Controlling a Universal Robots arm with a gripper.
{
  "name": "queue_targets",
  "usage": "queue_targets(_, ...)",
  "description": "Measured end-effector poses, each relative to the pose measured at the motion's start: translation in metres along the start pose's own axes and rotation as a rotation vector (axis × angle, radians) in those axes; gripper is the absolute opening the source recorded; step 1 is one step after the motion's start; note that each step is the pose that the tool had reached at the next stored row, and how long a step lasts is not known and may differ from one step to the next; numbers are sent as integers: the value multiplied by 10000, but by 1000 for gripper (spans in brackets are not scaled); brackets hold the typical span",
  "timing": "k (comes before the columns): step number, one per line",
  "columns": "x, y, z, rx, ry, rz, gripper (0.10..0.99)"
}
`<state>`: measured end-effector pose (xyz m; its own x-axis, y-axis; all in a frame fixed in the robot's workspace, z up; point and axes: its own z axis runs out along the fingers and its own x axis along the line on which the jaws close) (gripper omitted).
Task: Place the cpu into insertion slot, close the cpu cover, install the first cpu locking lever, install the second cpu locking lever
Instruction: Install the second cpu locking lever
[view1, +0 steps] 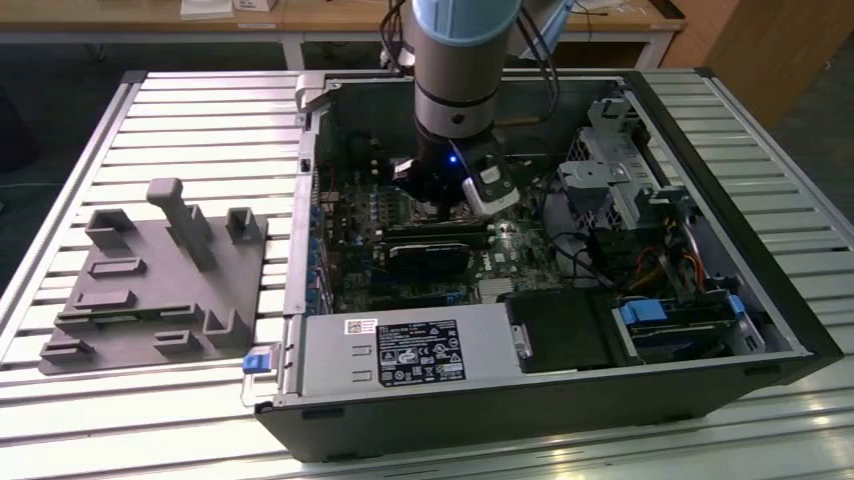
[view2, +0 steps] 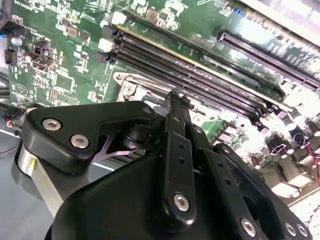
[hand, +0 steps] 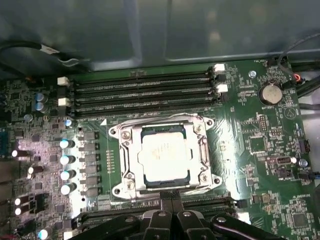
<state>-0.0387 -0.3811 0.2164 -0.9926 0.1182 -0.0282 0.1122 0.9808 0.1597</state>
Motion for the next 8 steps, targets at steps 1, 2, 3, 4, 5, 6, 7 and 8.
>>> queue_targets(1,0,21,3,41,-3,-2,106)
queue_targets(2,1,43,6,78,-6,-4,106)
queue_targets(3,3,66,10,112,-11,-5,106)
queue_targets(4,5,89,14,146,-15,-6,106)
queue_targets(5,7,111,17,181,-18,-8,106)
queue_targets(6,10,136,21,218,-22,-10,106)
queue_targets(7,12,158,25,254,-26,-11,106)
queue_targets(8,14,180,28,289,-30,-13,106)
